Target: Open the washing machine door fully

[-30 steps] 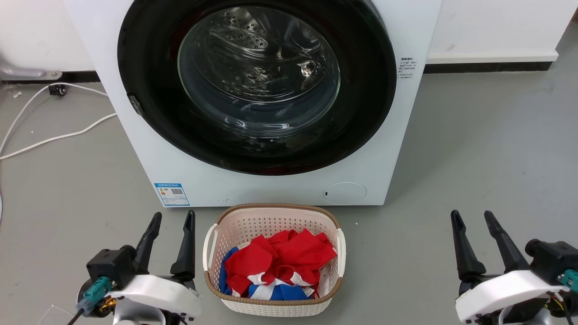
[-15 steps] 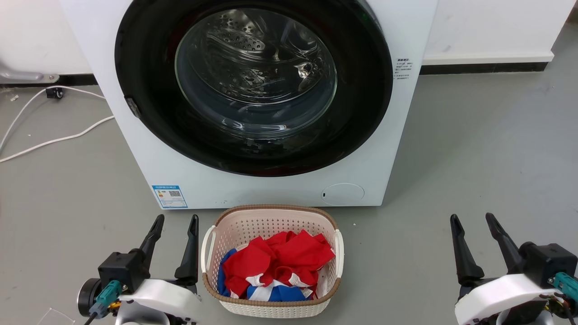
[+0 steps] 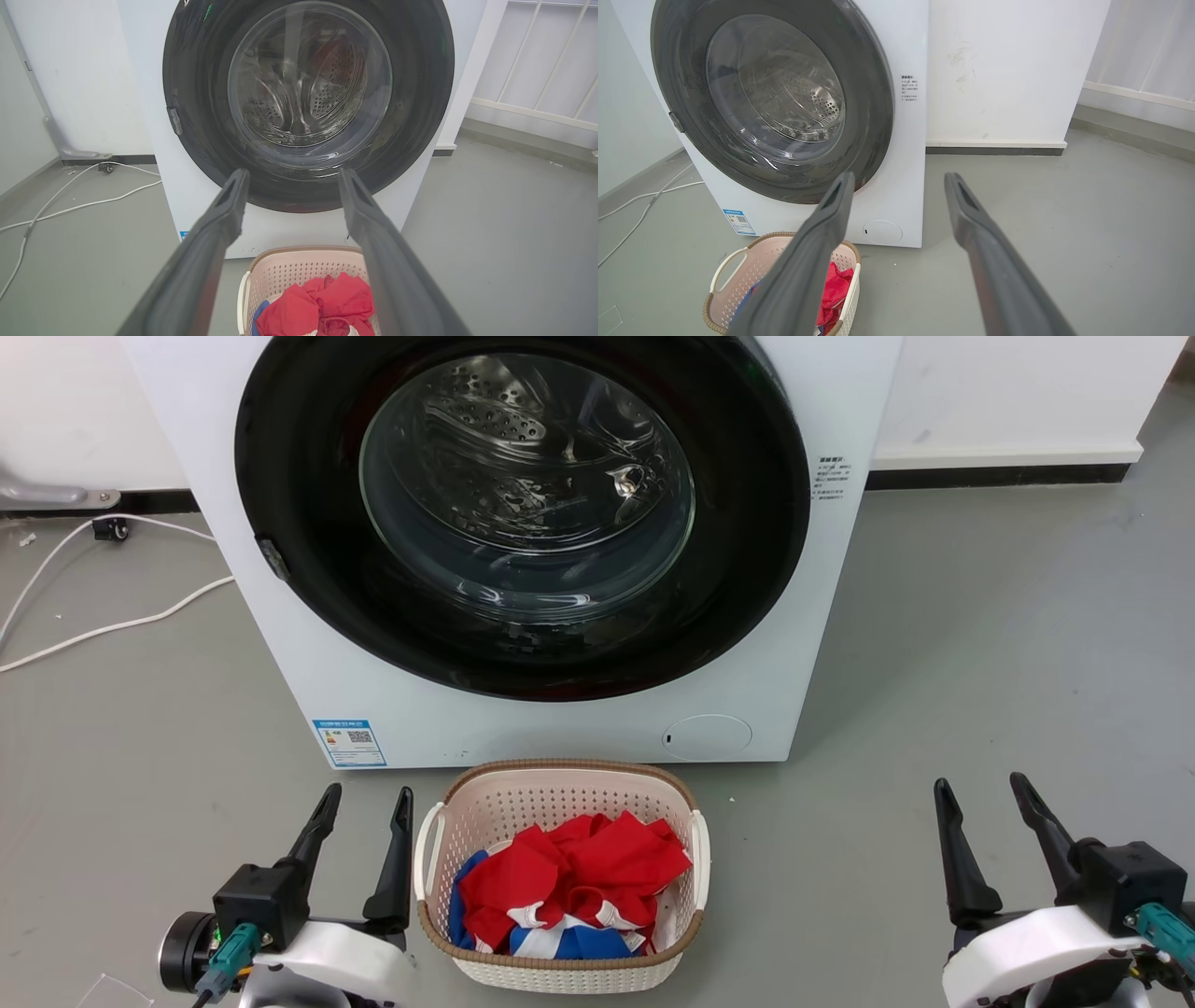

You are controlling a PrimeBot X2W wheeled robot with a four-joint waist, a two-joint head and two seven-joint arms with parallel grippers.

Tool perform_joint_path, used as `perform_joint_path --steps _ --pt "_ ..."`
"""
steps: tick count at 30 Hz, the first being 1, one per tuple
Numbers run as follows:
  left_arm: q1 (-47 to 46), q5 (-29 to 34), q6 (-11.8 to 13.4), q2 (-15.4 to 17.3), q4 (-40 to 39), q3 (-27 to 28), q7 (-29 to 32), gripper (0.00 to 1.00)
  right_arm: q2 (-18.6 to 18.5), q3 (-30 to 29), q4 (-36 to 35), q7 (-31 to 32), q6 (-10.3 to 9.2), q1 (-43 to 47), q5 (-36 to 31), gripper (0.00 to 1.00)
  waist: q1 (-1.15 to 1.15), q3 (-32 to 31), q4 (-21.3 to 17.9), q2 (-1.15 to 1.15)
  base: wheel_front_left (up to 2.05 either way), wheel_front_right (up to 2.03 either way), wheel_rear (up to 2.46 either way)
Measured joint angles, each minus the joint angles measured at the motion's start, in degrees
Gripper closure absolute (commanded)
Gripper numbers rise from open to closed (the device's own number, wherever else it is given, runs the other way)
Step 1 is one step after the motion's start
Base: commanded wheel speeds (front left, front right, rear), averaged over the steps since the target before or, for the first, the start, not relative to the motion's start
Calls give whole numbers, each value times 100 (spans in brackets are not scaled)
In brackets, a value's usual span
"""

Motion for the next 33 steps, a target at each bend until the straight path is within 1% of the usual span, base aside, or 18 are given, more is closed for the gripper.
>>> perform_joint_path --steps 14,16,17,18,19,23,25,26,28,31,33 --pt "-44 269 -54 -10 134 27 -132 0 0 -23 79 -164 9 -1 -290 0 0 -13 -40 0 0 0 0" --pt "-46 266 -54 -18 157 40 -142 0 1 -37 121 -182 9 -1 -218 0 0 -14 -41 0 0 0 0" --pt "-46 247 -55 -20 165 46 -146 0 1 -49 148 -186 9 -1 -153 51 0 -15 -41 0 0 0 0" --pt "-49 248 -55 -15 180 48 -146 0 1 -55 165 -191 9 -1 -125 93 0 -16 -42 0 0 0 0" --pt "-51 232 -55 -19 200 59 -146 0 2 -59 185 -191 9 -1 -60 100 0 -17 -43 0 0 0 0" --pt "-65 200 -56 -16 234 84 -146 0 2 -68 268 -193 9 -10 103 100 0 -19 -43 0 0 0 0" --pt "-79 192 -55 -19 248 90 -146 0 4 -96 333 -210 9 -21 369 100 0 -23 -44 0 0 0 0" --pt "-80 191 -55 -21 256 93 -146 0 4 -124 381 -229 9 -29 679 100 0 -25 -44 0 0 0 0" --pt "-80 191 -54 -24 261 92 -146 0 7 -214 553 -285 8 -74 1612 100 0 -28 -43 0 0 0 0" --pt "-82 178 -51 -35 267 97 -146 0 5 -261 844 -345 8 -190 2828 100 0 -33 -31 0 0 0 0" --pt "-85 129 -51 -60 259 122 -146 0 11 -342 1026 -416 8 -328 3419 100 0 -31 -20 0 0 0 0"
